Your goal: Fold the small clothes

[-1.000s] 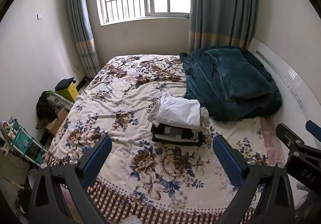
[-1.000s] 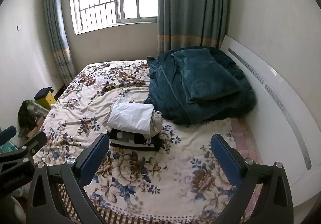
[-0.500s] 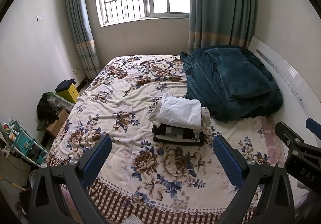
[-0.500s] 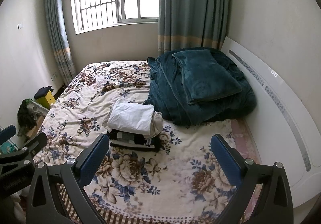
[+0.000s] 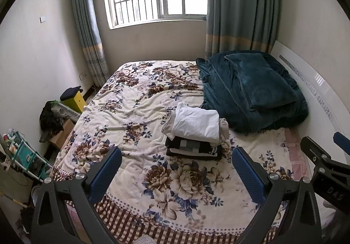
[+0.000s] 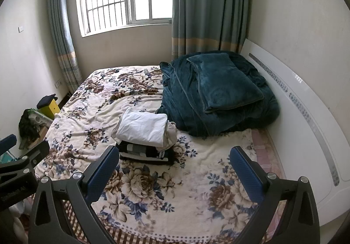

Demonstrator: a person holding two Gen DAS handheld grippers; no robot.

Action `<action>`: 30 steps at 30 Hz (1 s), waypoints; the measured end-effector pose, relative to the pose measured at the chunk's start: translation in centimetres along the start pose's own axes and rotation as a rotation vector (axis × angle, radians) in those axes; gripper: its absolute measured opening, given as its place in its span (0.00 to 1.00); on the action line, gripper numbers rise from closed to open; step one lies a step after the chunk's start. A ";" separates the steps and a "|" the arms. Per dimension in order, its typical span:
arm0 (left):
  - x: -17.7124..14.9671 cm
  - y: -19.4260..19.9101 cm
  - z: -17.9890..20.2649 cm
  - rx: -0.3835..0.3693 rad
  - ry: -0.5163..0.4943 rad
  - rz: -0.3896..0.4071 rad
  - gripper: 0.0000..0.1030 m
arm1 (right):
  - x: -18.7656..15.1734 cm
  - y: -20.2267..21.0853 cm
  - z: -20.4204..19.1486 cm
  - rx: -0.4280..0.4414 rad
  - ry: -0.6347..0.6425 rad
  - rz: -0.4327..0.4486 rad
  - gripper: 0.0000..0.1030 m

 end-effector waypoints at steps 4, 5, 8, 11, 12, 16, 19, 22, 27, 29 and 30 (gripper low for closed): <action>0.1 -0.1 0.1 0.000 -0.003 0.000 1.00 | 0.0 -0.1 0.1 -0.002 -0.002 0.004 1.00; 0.1 -0.1 0.1 -0.002 -0.002 -0.001 1.00 | 0.0 0.0 0.0 -0.002 -0.003 0.005 1.00; 0.2 -0.2 0.1 -0.002 -0.002 -0.001 1.00 | 0.1 0.0 0.1 -0.002 -0.003 0.007 1.00; 0.1 -0.1 0.1 0.000 0.001 -0.001 1.00 | 0.1 0.0 0.0 -0.005 -0.002 0.007 0.99; 0.1 -0.1 0.1 0.002 0.001 0.000 1.00 | 0.1 0.0 0.0 -0.004 -0.004 0.008 0.99; 0.0 -0.1 0.1 0.005 0.002 0.002 1.00 | 0.0 0.0 0.0 -0.004 -0.006 0.007 0.99; -0.2 0.0 0.1 0.007 0.006 0.001 1.00 | 0.1 0.0 0.1 -0.003 -0.006 0.007 1.00; -0.2 0.0 0.0 0.009 0.007 0.000 1.00 | 0.1 0.0 0.1 -0.005 -0.006 0.008 0.99; -0.1 0.0 0.0 0.008 0.006 0.003 1.00 | 0.2 0.0 0.0 -0.004 -0.005 0.008 0.99; -0.1 0.0 0.0 0.007 0.007 0.004 1.00 | 0.1 0.0 0.0 -0.006 -0.007 0.007 1.00; 0.0 0.0 0.1 0.009 0.008 0.004 1.00 | 0.1 0.0 0.0 -0.004 -0.008 0.008 1.00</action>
Point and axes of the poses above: each gripper's, at about its wrist camera, not at the fingertips, and y roughly against the way its jaws point, z to its right, x to its top, the point moved 2 cm from there along -y, roughly the way its jaws point, and after that the axes turned 13 degrees about y, right-handed, at the moved point
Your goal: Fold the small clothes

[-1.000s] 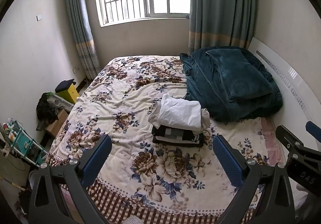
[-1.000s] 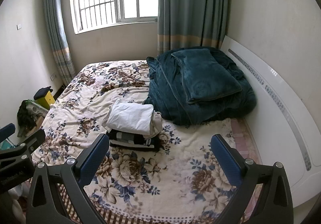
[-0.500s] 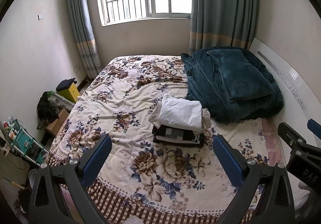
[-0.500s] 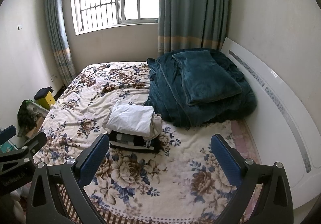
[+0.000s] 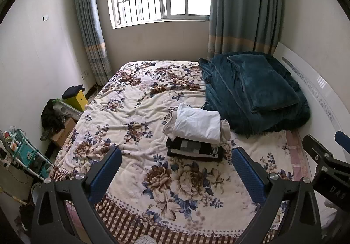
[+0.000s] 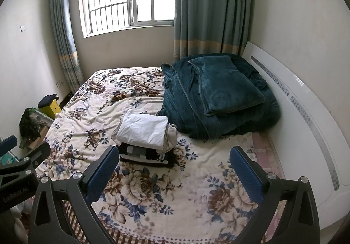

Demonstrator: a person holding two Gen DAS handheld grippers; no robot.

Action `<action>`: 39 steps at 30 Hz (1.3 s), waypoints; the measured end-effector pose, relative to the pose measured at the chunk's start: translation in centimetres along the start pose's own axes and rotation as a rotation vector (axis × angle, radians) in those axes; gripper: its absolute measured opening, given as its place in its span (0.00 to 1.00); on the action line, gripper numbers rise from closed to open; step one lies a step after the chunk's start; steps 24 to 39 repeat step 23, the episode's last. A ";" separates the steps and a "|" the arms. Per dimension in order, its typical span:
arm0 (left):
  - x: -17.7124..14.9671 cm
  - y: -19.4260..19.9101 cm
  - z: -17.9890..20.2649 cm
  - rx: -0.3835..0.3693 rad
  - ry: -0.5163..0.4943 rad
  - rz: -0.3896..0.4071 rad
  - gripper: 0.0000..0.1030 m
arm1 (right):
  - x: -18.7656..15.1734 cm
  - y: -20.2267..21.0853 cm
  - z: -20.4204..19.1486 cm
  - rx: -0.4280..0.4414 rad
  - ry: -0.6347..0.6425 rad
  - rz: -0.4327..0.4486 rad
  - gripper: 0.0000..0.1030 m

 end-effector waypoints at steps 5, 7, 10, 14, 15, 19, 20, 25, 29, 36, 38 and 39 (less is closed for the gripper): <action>0.1 0.0 0.0 -0.002 -0.001 -0.002 1.00 | 0.1 0.0 -0.1 0.000 0.002 0.001 0.99; 0.1 0.0 0.0 -0.001 -0.002 -0.002 1.00 | 0.0 0.0 0.0 0.000 0.001 0.000 1.00; 0.0 0.0 0.0 0.000 -0.001 0.000 1.00 | 0.1 0.0 0.0 -0.001 0.003 0.001 1.00; 0.1 -0.1 0.1 0.000 -0.001 -0.001 1.00 | 0.1 0.0 -0.1 0.000 0.001 0.001 1.00; 0.1 -0.1 0.1 -0.003 -0.001 -0.003 1.00 | 0.0 -0.1 0.0 0.000 0.003 0.001 1.00; 0.2 0.1 -0.1 0.004 0.012 0.004 1.00 | 0.0 -0.1 0.0 0.001 0.002 0.001 1.00; 0.3 0.1 -0.1 0.007 0.015 0.005 1.00 | 0.0 -0.1 0.0 0.001 0.002 0.001 1.00; 0.3 0.2 -0.2 0.006 0.016 0.006 1.00 | 0.0 0.0 -0.1 0.001 0.002 0.002 1.00; 0.3 0.2 -0.2 0.006 0.016 0.006 1.00 | 0.0 0.0 -0.1 0.001 0.002 0.002 1.00; 0.3 0.2 -0.2 0.006 0.016 0.006 1.00 | 0.0 0.0 -0.1 0.001 0.002 0.002 1.00; 0.3 0.2 -0.2 0.006 0.016 0.006 1.00 | 0.0 0.0 -0.1 0.001 0.002 0.002 1.00; 0.3 0.2 -0.2 0.006 0.016 0.006 1.00 | 0.0 0.0 -0.1 0.001 0.002 0.002 1.00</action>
Point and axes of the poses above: each gripper's, at about its wrist camera, not at the fingertips, and y roughly against the way its jaws point, z to its right, x to its top, the point moved 2 cm from there along -y, roughly the way its jaws point, and after that the axes turned 13 degrees about y, right-handed, at the moved point
